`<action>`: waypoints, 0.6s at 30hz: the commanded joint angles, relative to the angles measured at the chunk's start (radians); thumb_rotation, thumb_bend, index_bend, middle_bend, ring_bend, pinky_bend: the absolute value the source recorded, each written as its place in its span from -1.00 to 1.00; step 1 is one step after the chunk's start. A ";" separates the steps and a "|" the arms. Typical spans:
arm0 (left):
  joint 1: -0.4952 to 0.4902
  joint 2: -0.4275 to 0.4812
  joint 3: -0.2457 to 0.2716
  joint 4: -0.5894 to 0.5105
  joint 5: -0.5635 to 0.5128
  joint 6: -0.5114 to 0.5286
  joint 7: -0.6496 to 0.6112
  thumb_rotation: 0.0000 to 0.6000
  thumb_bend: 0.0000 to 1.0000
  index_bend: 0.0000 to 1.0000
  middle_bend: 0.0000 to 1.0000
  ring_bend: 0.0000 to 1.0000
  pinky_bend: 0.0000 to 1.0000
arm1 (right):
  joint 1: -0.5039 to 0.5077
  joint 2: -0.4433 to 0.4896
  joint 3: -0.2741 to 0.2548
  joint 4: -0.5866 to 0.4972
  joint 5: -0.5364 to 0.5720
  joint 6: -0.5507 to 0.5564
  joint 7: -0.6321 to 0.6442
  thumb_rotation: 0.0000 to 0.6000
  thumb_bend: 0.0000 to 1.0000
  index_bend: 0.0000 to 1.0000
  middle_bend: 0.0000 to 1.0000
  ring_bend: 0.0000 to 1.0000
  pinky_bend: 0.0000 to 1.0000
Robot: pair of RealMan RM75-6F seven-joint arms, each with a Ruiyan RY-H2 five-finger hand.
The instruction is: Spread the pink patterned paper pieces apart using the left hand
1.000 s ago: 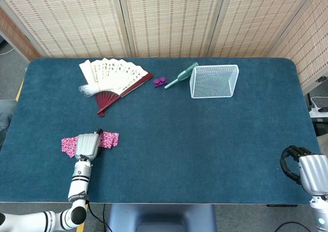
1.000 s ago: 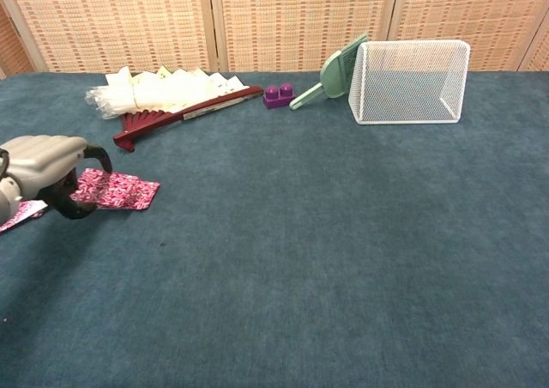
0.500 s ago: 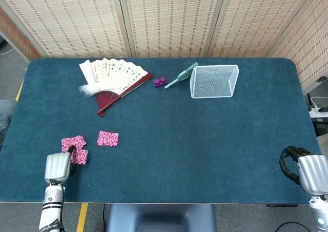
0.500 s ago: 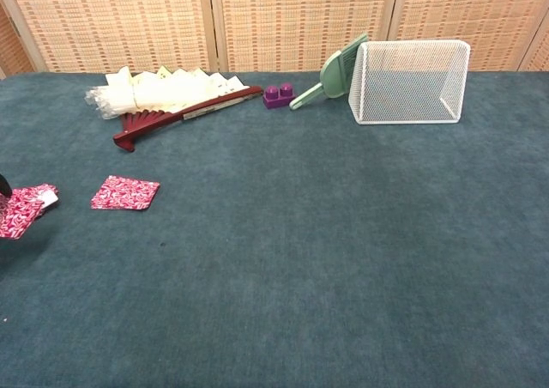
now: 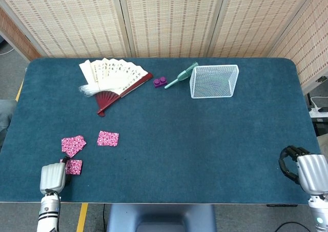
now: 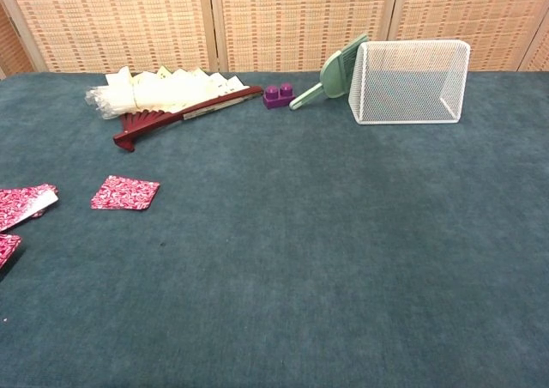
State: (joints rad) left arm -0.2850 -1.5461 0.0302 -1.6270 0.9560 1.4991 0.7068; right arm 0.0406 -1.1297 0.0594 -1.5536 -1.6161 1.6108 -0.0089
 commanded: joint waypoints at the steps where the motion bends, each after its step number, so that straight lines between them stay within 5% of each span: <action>1: 0.005 -0.004 -0.007 0.007 0.004 -0.007 0.003 1.00 -0.26 -0.14 1.00 1.00 1.00 | 0.000 -0.001 0.001 0.000 0.002 -0.001 -0.001 1.00 -0.07 0.45 0.10 0.17 0.78; 10: 0.021 -0.005 -0.026 0.012 -0.011 -0.030 0.025 1.00 -0.24 -0.51 1.00 1.00 1.00 | -0.003 0.001 0.005 -0.001 0.005 0.009 0.006 1.00 -0.07 0.45 0.10 0.17 0.78; 18: 0.030 0.010 -0.037 -0.011 -0.005 -0.029 0.043 1.00 -0.28 -0.61 1.00 1.00 1.00 | -0.003 0.000 0.004 0.001 0.004 0.009 0.006 1.00 -0.07 0.45 0.10 0.17 0.78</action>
State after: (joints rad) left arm -0.2561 -1.5379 -0.0064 -1.6361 0.9524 1.4719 0.7471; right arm 0.0373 -1.1295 0.0637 -1.5523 -1.6117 1.6194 -0.0032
